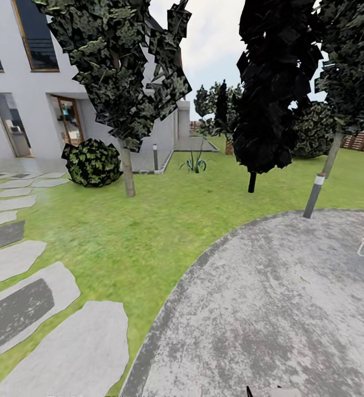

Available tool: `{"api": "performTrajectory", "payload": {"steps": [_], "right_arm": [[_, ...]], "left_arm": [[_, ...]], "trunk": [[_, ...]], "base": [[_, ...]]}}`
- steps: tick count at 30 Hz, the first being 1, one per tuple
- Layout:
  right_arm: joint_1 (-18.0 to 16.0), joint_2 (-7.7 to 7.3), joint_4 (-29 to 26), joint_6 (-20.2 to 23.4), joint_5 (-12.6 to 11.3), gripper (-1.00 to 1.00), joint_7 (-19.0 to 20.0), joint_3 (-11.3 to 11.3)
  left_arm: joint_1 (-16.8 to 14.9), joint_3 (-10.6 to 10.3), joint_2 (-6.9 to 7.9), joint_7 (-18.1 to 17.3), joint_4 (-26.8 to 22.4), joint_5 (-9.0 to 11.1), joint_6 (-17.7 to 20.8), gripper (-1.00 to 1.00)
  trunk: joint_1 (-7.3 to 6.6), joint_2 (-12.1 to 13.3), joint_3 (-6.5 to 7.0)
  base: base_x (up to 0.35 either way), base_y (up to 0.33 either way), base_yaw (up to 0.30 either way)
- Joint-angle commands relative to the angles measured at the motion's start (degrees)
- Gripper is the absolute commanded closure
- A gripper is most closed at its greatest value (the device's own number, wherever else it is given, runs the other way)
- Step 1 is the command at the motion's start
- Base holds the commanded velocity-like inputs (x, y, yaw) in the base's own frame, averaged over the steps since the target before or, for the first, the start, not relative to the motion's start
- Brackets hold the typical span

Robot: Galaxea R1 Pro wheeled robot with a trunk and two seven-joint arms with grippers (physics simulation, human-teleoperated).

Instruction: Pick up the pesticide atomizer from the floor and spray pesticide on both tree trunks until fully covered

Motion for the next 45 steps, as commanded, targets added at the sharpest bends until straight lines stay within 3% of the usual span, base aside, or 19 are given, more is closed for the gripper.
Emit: {"api": "performTrajectory", "payload": {"steps": [1,45], "right_arm": [[0.0,0.01,0.0,0.0,0.0,-1.0,0.0,0.0],[0.0,0.06,0.0,0.0,0.0,-1.0,0.0,0.2]], "left_arm": [[0.0,0.2,0.0,0.0,0.0,0.0,0.0,-1.0],[-0.1,0.6,-0.09,-0.1,0.1,-0.1,0.1,-1.0]], "trunk": [[0.23,-0.4,-0.21],[9.89,-18.1,-8.76]], "base": [[0.0,0.0,0.264],[0.0,0.0,0.278]]}}
